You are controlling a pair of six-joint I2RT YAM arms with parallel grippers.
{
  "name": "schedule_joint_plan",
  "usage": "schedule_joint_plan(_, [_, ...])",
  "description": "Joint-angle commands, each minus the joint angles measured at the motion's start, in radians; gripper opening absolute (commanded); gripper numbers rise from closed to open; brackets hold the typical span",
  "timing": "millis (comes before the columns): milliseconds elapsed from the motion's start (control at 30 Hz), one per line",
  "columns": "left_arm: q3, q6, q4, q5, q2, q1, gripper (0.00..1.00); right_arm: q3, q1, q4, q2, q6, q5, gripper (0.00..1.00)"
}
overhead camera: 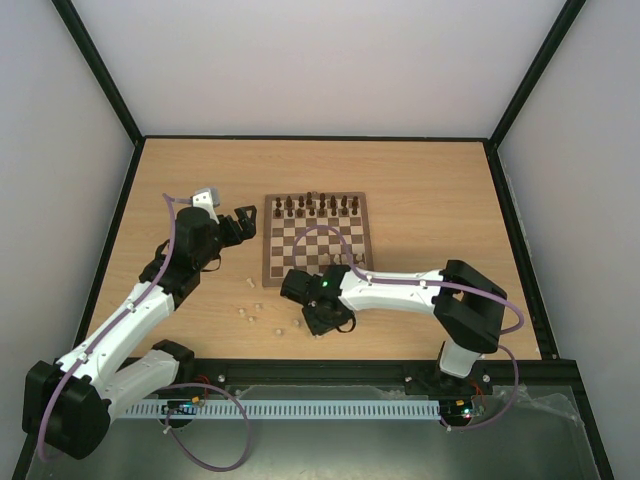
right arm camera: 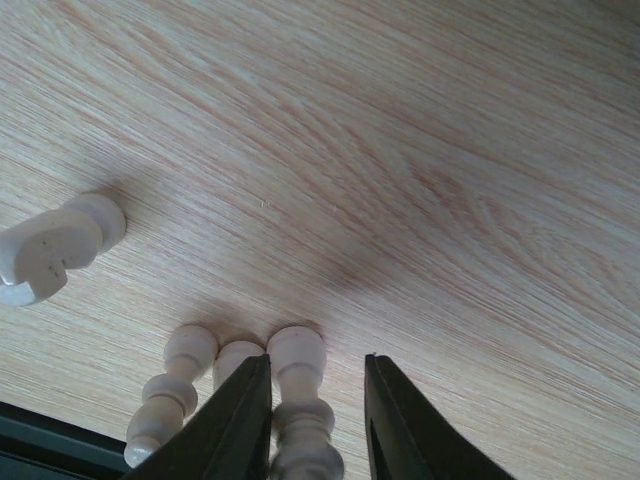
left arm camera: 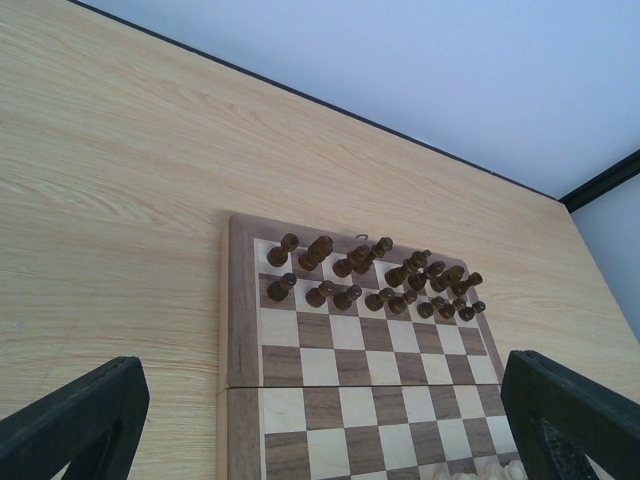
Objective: Set up the chess pieces on the board
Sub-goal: Pick up the chess piece at the center of the board.
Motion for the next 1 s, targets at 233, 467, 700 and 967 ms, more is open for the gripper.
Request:
schedule_joint_plan(233, [0.003, -0.004, 0.004, 0.009, 0.000, 0.003, 1.00, -0.015, 0.021, -0.067, 0.010, 0.020, 0.021, 0.19])
schedule_joint_plan(467, [0.003, -0.004, 0.003, 0.007, -0.001, 0.003, 1.00, 0.005, 0.020, -0.068, 0.027, 0.017, 0.060, 0.18])
schedule_joint_plan(700, [0.003, -0.004, 0.003, 0.007, -0.002, 0.003, 1.00, 0.035, -0.014, -0.094, 0.015, 0.017, 0.119, 0.17])
schedule_joint_plan(967, [0.005, -0.004, 0.002, 0.007, -0.004, 0.003, 1.00, 0.083, -0.044, -0.113, 0.020, -0.015, 0.154, 0.16])
